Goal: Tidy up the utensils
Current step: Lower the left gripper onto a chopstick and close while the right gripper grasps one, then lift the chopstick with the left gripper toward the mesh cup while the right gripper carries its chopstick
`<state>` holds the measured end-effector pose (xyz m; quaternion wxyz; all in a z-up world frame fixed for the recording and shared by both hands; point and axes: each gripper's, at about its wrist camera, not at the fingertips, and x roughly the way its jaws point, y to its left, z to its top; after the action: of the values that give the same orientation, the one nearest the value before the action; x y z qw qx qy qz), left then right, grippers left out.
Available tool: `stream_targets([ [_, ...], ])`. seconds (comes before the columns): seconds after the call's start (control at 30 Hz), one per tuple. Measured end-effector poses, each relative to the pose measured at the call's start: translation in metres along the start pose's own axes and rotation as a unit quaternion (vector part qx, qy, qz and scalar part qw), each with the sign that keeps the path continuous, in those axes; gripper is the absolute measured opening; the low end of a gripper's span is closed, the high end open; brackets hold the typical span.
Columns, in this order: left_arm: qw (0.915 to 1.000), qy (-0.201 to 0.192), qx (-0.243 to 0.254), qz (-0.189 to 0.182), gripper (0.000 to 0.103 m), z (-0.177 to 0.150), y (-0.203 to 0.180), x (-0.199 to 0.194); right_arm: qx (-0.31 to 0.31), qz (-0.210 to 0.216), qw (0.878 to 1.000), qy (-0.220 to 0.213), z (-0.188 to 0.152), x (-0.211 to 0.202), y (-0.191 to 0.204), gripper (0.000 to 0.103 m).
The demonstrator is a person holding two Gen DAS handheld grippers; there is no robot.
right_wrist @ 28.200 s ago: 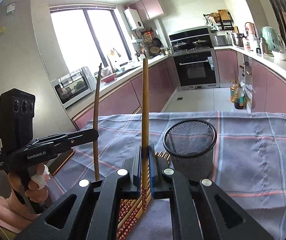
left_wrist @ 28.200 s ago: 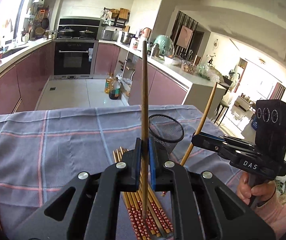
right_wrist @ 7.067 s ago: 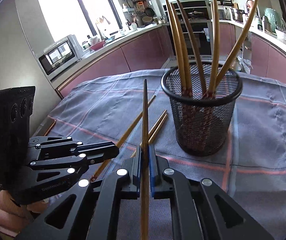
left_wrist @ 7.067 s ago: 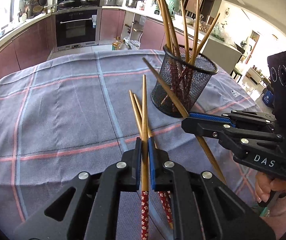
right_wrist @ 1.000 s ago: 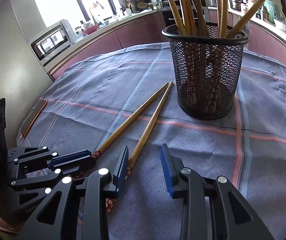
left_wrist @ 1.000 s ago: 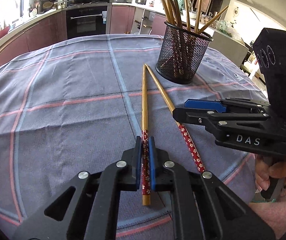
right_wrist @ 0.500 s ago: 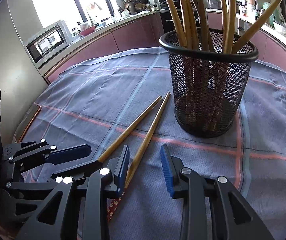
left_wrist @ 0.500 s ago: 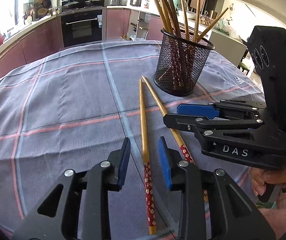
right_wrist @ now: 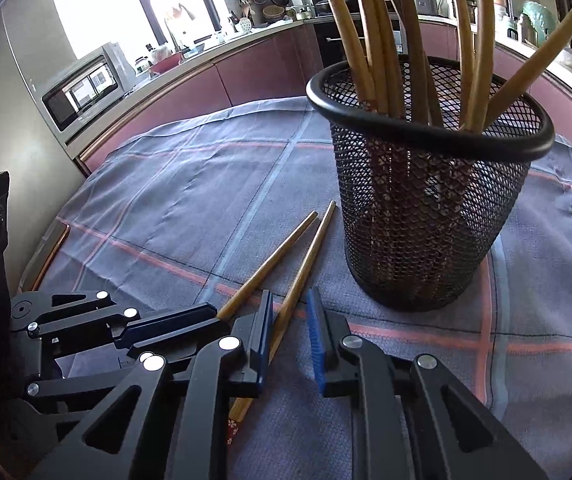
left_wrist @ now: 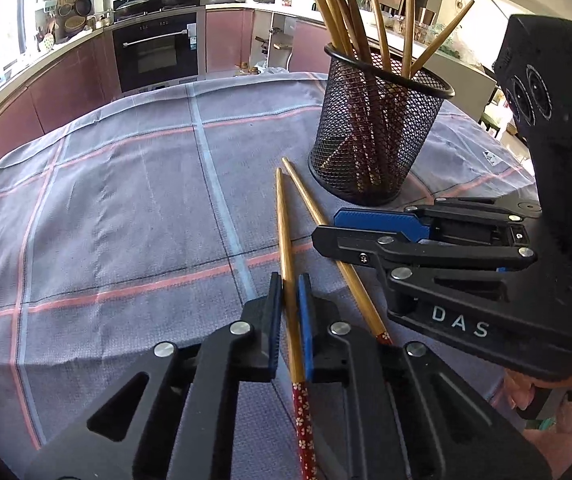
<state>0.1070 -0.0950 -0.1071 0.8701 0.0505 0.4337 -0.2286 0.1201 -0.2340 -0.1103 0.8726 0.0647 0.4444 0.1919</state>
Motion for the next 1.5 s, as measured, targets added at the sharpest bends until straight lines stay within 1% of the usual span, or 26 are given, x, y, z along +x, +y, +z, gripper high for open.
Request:
stream_targets([
  [0.07,1.0000,0.000,-0.008,-0.001,0.008,0.001,0.002,0.001,0.009,0.007,1.000,-0.001,0.000,0.000,-0.004,0.010],
  [0.23,0.9997,-0.002,-0.025,-0.002,0.007,-0.001,0.003,-0.001,0.025,0.011,1.000,-0.007,-0.003,-0.005,-0.008,0.008],
  [0.33,0.9995,-0.003,-0.031,-0.002,0.007,-0.001,0.006,-0.001,0.029,0.016,0.999,-0.013,-0.005,-0.012,-0.011,0.003],
  [0.43,0.9995,-0.002,-0.032,-0.003,0.007,-0.003,0.006,-0.002,0.024,0.027,0.999,-0.018,-0.007,-0.019,-0.008,0.002],
  [0.53,0.9995,-0.001,-0.030,-0.005,0.007,-0.007,0.002,-0.006,0.013,0.023,1.000,-0.015,-0.009,-0.022,-0.004,0.002],
  [0.57,0.9996,-0.001,-0.029,-0.004,0.007,-0.008,0.002,-0.006,0.011,0.013,1.000,-0.014,-0.009,-0.021,-0.003,0.005],
  [0.67,0.9996,0.000,-0.028,-0.003,0.007,-0.008,0.001,-0.006,0.009,0.000,1.000,-0.010,-0.008,-0.017,-0.002,0.027],
  [0.77,0.9996,0.001,-0.029,-0.002,0.007,-0.008,0.001,-0.006,-0.003,-0.012,1.000,-0.002,-0.009,-0.009,0.000,0.025],
  [0.83,0.9995,0.001,-0.030,-0.003,0.007,-0.007,0.002,-0.006,-0.009,-0.023,1.000,-0.007,-0.009,-0.008,0.000,0.019],
  [0.87,0.9995,0.001,-0.031,-0.002,0.008,-0.007,0.002,-0.005,-0.007,-0.023,1.000,-0.007,-0.009,-0.008,-0.001,0.010],
  [0.9,0.9995,0.001,-0.032,-0.002,0.008,-0.007,0.002,-0.005,0.001,-0.016,1.000,-0.006,-0.009,-0.008,-0.003,0.008],
  [1.07,0.9994,0.001,-0.035,-0.003,0.008,-0.008,0.003,-0.005,0.025,0.000,0.999,-0.021,-0.012,-0.017,-0.010,0.006],
  [1.13,0.9994,0.001,-0.035,-0.003,0.008,-0.008,0.004,-0.005,0.023,0.002,0.999,-0.028,-0.013,-0.022,-0.009,0.005],
  [1.2,0.9995,0.002,-0.031,-0.002,0.008,-0.007,0.003,-0.005,0.016,0.012,0.999,-0.031,-0.013,-0.026,-0.006,0.005],
  [1.33,0.9997,0.004,-0.022,0.000,0.008,-0.004,0.001,-0.002,-0.007,0.017,1.000,-0.012,-0.012,-0.019,0.004,0.005],
  [1.4,0.9999,0.005,-0.016,0.000,0.008,-0.002,0.001,0.000,-0.009,0.014,1.000,-0.001,-0.010,-0.014,0.005,0.008],
  [1.5,0.9999,0.007,-0.008,-0.001,0.008,0.002,0.002,0.002,-0.012,0.007,1.000,0.007,-0.007,-0.008,0.004,0.009],
])
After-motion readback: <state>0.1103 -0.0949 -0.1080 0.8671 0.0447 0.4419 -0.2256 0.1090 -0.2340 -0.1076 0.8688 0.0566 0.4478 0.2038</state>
